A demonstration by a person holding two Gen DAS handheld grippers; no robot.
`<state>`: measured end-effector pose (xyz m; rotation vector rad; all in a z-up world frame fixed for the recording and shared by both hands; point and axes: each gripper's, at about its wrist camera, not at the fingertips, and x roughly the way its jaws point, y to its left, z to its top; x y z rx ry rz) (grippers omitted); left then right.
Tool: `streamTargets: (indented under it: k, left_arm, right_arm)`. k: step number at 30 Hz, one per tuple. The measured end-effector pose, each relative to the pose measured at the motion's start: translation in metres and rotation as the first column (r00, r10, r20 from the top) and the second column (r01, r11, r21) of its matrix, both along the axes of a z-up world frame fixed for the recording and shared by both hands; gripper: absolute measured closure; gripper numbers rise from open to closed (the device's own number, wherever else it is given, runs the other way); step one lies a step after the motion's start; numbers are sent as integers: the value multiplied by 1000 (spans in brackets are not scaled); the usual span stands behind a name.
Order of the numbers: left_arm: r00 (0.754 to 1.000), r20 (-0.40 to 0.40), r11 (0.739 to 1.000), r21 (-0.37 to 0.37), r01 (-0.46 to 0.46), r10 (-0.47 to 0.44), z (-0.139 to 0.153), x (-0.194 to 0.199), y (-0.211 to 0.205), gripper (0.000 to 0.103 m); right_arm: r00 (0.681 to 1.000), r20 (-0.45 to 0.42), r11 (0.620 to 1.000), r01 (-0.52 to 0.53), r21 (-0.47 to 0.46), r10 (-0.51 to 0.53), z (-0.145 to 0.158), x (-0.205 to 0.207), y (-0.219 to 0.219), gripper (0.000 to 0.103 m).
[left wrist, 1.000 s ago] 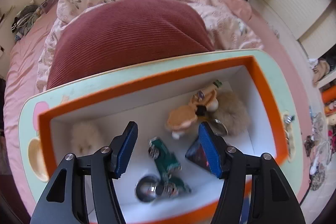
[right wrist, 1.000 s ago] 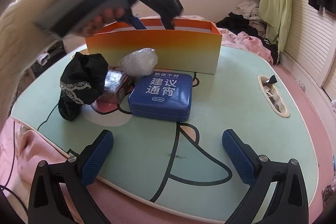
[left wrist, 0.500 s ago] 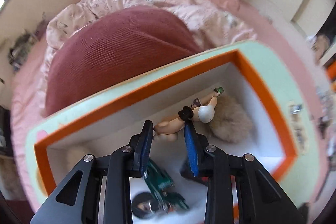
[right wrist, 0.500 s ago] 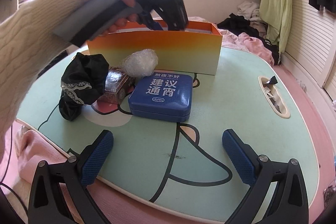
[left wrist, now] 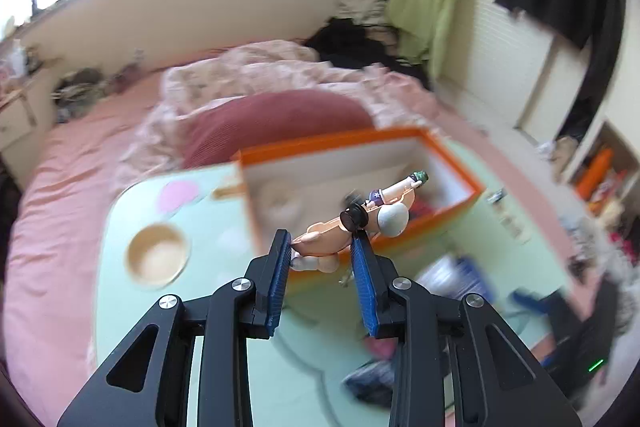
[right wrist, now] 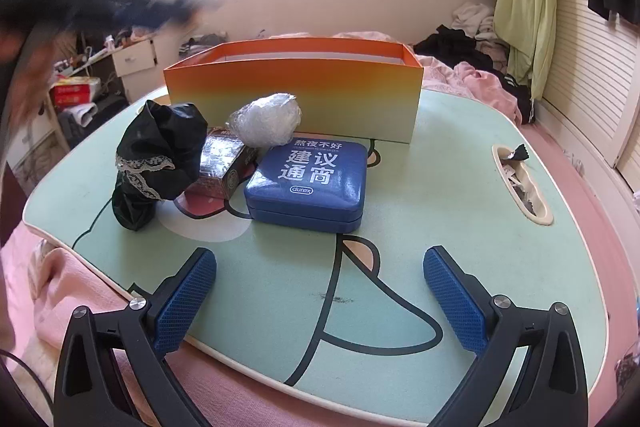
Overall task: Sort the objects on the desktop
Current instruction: 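Reach into the orange box and grasp the doll figurine with the left gripper, then place the doll figurine on the table beside the box with the left gripper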
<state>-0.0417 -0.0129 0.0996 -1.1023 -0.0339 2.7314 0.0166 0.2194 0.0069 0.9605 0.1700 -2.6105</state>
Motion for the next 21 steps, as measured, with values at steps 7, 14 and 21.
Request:
streamTargets:
  k: [7,14,21]
  left_arm:
    - [995,92,990,139,34,-47,-61,1,7,70]
    - [984,-155,984,162,-67,93,-37,68,-8,33]
    - [992,-102,996,55,-72,77,-72,114,7,19]
  right_arm:
    - [1000,0,1000,2,2,-2,0,1,0,0]
    - [1000,1,1000,5,2,-5,0,1,0,0]
    - [1000,2,1000,8,4,-8,0,1,0,0]
